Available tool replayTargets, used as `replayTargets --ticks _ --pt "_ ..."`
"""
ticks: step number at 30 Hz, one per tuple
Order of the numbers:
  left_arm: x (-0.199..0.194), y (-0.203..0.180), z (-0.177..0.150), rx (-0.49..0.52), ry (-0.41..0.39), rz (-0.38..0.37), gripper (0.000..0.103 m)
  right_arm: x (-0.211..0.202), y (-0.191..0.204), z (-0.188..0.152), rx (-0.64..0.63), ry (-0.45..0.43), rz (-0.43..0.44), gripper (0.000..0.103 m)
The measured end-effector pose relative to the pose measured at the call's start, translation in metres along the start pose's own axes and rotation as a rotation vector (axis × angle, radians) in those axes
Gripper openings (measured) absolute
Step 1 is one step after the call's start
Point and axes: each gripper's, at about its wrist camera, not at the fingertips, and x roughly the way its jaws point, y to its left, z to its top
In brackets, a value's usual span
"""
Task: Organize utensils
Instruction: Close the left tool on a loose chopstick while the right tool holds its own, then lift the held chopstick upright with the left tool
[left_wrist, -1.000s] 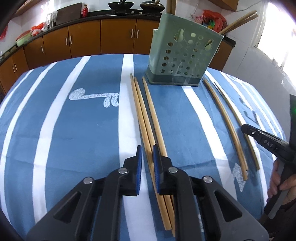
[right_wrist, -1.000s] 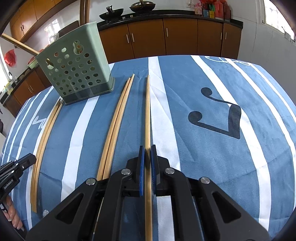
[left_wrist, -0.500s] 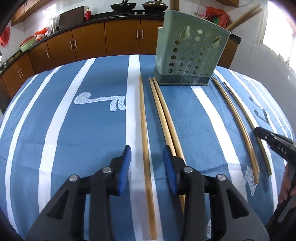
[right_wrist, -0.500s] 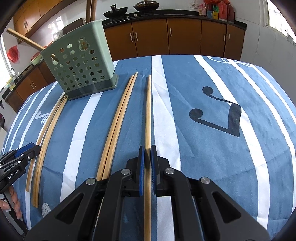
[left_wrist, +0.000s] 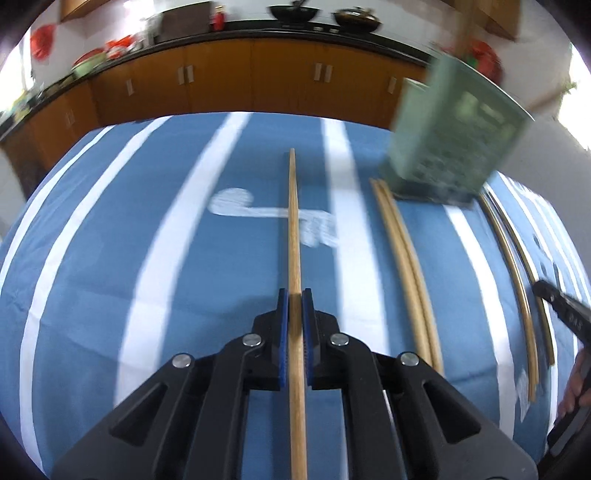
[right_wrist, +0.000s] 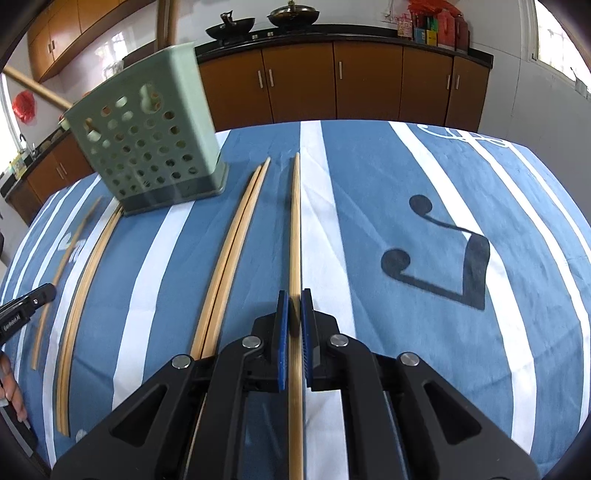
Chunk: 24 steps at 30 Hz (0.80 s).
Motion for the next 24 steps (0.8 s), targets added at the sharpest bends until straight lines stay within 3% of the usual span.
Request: replayTargets --ticks 5,24 --pt "0.001 0.016 0.002 -0.018 -0.014 -0.040 0.009 0.000 -0.004 0.000 0.010 -0.001 0.011 0.008" --pt "0.002 0.006 0.001 0.025 -0.029 0.009 0.010 0.000 0.006 -0.005 -0.038 -0.017 -0.046 0.009"
